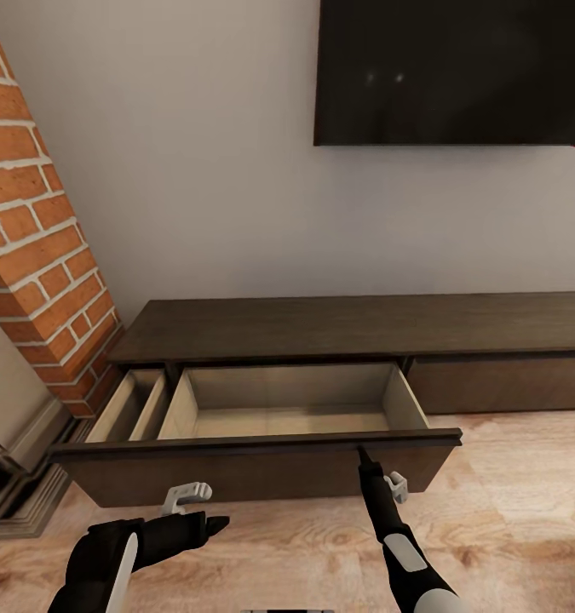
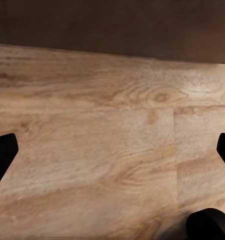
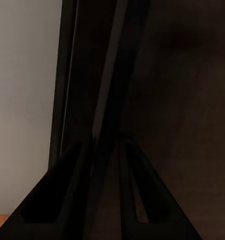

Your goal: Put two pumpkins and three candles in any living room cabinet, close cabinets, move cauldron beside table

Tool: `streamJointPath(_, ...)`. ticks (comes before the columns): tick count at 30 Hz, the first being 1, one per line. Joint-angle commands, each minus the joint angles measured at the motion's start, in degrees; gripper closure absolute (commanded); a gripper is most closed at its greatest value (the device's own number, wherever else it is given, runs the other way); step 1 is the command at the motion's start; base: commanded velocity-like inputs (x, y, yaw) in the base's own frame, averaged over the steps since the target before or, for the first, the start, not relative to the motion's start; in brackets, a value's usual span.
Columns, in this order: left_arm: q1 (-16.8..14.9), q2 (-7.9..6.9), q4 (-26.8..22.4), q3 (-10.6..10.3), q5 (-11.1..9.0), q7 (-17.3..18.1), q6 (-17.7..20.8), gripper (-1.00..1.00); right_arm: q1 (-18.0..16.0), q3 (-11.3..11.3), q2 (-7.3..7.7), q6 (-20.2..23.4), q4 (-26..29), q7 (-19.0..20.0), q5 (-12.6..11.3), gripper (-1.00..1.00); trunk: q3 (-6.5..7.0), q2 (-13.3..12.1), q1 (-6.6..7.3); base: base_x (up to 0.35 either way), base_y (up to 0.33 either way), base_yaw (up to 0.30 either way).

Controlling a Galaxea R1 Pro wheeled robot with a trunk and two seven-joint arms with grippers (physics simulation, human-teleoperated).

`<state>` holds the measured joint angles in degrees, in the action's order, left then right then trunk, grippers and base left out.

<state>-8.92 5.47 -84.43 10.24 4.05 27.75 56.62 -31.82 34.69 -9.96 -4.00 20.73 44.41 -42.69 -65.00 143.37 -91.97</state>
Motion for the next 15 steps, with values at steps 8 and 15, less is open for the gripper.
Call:
streamJointPath(8,0.0,0.06,0.0,0.1,0.4,0.5,0.2,-1.0,0.0,-0.8,-0.04,0.0,-0.2,0.3,0.3,1.0,-0.05,0.0,0.02,-0.075,0.008,0.0)
streamJointPath(15,0.0,0.06,0.0,0.1,0.4,0.5,0.2,-1.0,0.0,-0.8,-0.04,0.0,-0.2,0.3,0.3,1.0,-0.05,0.0,0.02,-0.054,0.0,0.0)
